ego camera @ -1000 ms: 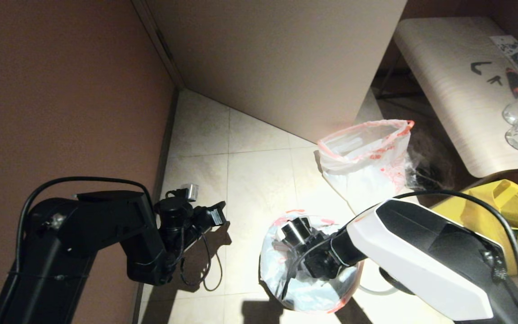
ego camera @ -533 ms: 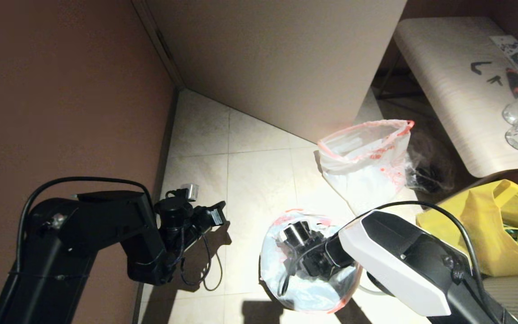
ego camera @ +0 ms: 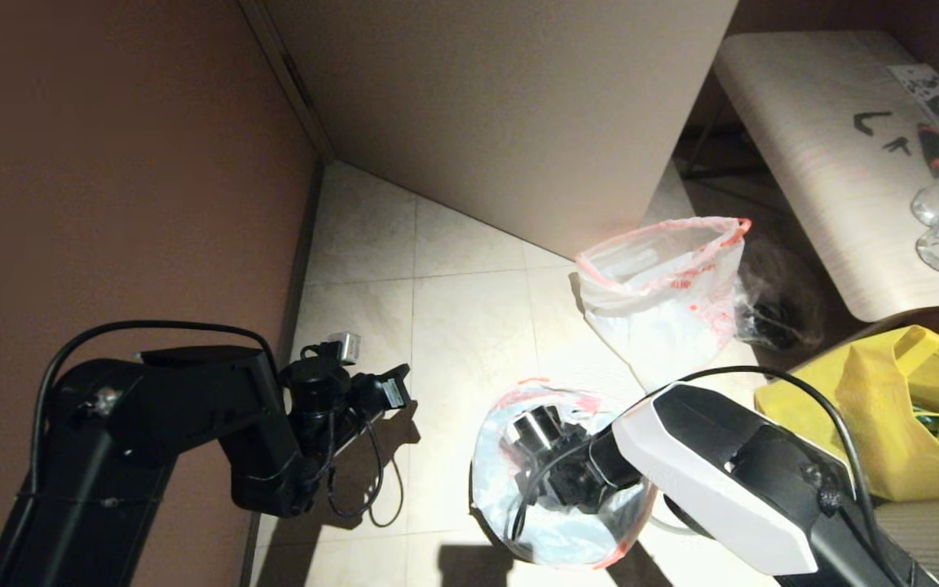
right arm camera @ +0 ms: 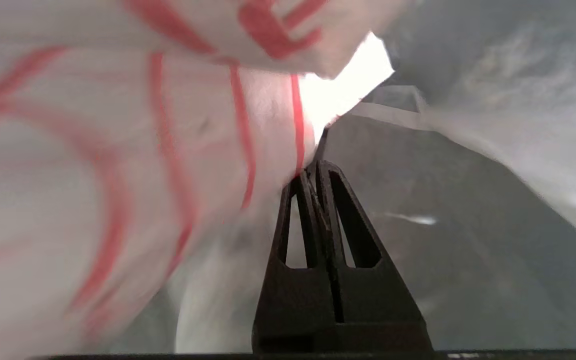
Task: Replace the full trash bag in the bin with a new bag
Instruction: Put the new garbage bag on the trash can, then place the trash can ring on the trash can
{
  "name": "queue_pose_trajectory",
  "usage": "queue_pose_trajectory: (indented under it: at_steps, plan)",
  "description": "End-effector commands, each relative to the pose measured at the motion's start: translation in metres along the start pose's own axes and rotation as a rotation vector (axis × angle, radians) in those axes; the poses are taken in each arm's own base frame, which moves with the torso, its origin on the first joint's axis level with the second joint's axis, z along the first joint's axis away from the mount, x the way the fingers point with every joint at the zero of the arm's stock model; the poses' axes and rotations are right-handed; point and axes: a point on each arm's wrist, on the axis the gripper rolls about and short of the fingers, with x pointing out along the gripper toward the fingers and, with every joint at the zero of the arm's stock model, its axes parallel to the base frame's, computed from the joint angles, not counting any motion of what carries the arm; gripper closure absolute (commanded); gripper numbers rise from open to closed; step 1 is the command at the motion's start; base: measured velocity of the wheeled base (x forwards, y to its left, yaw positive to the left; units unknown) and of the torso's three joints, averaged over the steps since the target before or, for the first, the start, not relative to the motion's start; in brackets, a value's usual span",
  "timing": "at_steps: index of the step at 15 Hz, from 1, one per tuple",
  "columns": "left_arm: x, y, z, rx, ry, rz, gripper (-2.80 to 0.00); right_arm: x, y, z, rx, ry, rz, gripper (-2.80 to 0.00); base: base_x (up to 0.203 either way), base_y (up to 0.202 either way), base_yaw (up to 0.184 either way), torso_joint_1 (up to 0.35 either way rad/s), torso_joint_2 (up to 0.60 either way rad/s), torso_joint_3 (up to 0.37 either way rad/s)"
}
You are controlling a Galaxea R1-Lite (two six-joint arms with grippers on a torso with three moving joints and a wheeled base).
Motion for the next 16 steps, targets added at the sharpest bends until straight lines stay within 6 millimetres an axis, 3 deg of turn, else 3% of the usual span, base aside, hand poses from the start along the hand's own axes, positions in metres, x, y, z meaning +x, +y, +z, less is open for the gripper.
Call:
queue_pose_trajectory:
  at_steps: [1, 3, 5, 7, 9, 10, 13, 16]
  plan:
    - [0.0, 0.0, 0.0, -0.001, -0.006, -0.003, 0.0, -0.031, -0.003, 0.018, 0.018, -0.037, 0.018, 0.0, 0.0, 0.0, 0.0, 0.0, 0.0, 0.0]
    - [0.0, 0.0, 0.0, -0.001, -0.006, -0.003, 0.0, -0.076, -0.016, 0.031, 0.033, -0.062, 0.036, 0.0, 0.0, 0.0, 0.0, 0.0, 0.0, 0.0]
    - [0.0, 0.0, 0.001, -0.001, -0.008, -0.002, 0.0, -0.133, -0.04, 0.045, 0.067, -0.106, 0.058, 0.0, 0.0, 0.0, 0.0, 0.0, 0.0, 0.0]
    - [0.0, 0.0, 0.001, -0.001, -0.008, -0.002, 0.0, -0.177, -0.07, 0.038, 0.09, -0.108, 0.057, 0.0, 0.0, 0.0, 0.0, 0.0, 0.0, 0.0]
    - [0.0, 0.0, 0.001, -0.001, -0.008, -0.003, 0.0, -0.201, -0.109, 0.015, 0.106, -0.066, 0.017, 0.0, 0.0, 0.0, 0.0, 0.0, 0.0, 0.0]
    - [0.0, 0.0, 0.001, -0.001, -0.008, -0.003, 0.0, -0.2, -0.131, 0.01, 0.135, -0.042, -0.02, 0.0, 0.0, 0.0, 0.0, 0.0, 0.0, 0.0]
    - [0.0, 0.0, 0.001, -0.001, -0.008, -0.003, 0.0, -0.17, -0.198, 0.013, 0.237, 0.032, -0.125, 0.0, 0.0, 0.0, 0.0, 0.0, 0.0, 0.0]
    - [0.001, -0.001, -0.003, 0.0, 0.004, -0.005, 0.0, -0.102, -0.242, 0.0, 0.174, 0.14, -0.176, 0.0, 0.0, 0.0, 0.0, 0.0, 0.0, 0.0]
